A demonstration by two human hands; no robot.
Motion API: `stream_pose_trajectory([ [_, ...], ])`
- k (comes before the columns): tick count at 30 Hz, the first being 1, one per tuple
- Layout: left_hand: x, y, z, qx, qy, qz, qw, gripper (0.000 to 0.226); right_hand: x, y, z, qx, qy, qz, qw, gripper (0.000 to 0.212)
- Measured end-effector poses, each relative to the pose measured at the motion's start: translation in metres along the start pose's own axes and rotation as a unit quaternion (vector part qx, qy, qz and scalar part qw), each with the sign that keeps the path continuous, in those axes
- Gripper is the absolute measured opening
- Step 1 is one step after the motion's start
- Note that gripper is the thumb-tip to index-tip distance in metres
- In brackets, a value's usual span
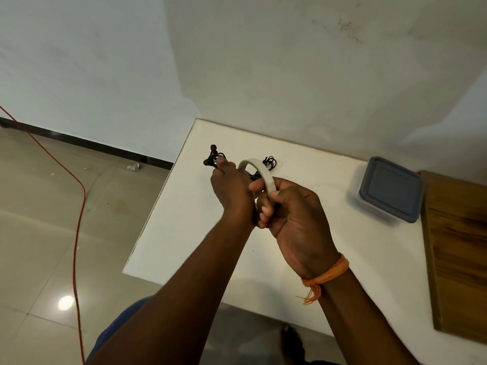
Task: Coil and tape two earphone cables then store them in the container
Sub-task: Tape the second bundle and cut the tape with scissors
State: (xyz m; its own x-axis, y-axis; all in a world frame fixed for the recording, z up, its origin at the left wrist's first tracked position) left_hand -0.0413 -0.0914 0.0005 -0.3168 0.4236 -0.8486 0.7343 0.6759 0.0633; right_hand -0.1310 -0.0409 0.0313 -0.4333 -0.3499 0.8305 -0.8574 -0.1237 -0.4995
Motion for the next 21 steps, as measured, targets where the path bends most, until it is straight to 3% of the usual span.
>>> stream_pose_trajectory([
  [10,0.000,0.002,-0.002,-0.010,-0.001,-0.009,1.000,0.041,0.000,-0.002,-0.002,-0.016,-0.011,0.003,1.000,0.053],
  [18,0.000,0.001,-0.001,-0.011,-0.016,-0.013,1.000,0.040,0.002,-0.001,-0.005,-0.012,0.017,-0.015,1.000,0.042],
  [21,0.001,0.002,0.000,0.002,0.012,-0.073,0.997,0.040,0.010,0.002,-0.003,0.009,0.012,0.018,1.000,0.040],
])
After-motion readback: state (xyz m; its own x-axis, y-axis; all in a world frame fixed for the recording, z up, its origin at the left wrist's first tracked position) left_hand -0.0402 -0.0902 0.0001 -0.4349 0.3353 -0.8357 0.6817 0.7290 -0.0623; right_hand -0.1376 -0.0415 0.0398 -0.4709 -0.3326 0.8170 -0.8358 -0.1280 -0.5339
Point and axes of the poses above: each hand's wrist, its own z-axis towards the middle knuckle, its own y-axis out of the back of the hand, x = y × z, the point moved 1 cm from there along z, towards the middle knuckle, and after that the axes turned 8 degrees about z, right-handed, at the moved point
